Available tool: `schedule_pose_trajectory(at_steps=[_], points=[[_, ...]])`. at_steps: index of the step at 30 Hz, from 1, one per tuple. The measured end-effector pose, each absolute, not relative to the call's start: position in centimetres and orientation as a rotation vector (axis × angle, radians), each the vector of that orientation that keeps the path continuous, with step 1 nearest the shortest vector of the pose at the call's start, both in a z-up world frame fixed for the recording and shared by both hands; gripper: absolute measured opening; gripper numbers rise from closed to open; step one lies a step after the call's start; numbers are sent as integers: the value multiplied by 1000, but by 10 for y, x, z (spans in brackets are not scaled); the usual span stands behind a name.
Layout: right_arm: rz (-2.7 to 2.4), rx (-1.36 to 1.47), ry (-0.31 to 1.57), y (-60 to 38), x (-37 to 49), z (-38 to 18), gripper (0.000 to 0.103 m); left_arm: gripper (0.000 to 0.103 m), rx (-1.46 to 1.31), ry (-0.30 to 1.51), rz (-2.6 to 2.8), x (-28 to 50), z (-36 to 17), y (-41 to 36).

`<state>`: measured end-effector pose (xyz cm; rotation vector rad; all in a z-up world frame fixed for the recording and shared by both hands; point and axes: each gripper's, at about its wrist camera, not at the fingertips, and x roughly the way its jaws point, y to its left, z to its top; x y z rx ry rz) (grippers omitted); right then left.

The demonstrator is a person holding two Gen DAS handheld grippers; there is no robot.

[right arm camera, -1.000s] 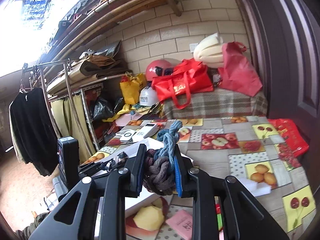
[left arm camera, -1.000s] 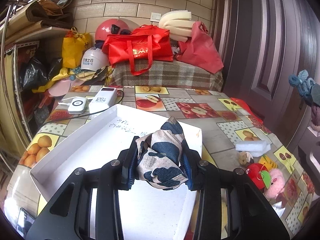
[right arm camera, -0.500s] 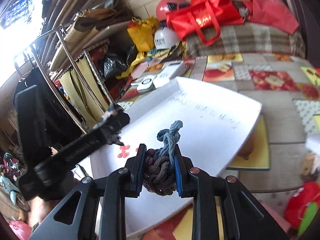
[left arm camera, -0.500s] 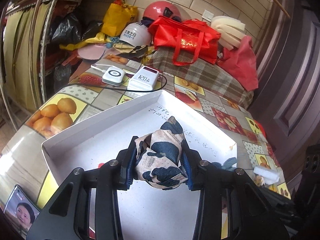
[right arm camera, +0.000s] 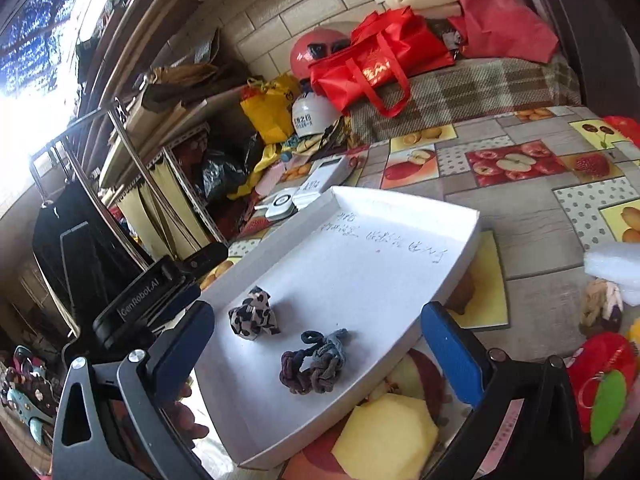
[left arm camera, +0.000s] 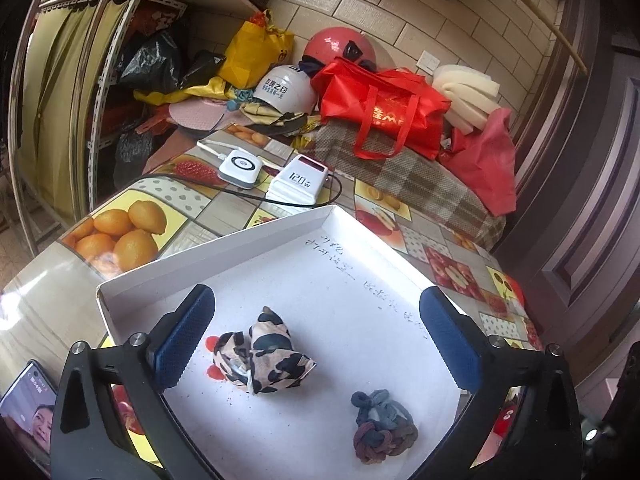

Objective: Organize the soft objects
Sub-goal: 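Open the left tool to drop the cloth while the right tool drops the rope toy into the box, then move both tools back over the remaining items on the table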

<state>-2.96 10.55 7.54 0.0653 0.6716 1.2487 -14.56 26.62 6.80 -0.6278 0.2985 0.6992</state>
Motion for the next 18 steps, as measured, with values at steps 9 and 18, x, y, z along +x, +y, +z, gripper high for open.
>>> schedule_pose_trajectory(at_steps=[9,18], points=[[1116,119,502,9,-10,112,103,103,-404,322,426,-118,89,210],[1080,-125,600,-30,-6,61,103,103,-271,545,16,-70,72,139]])
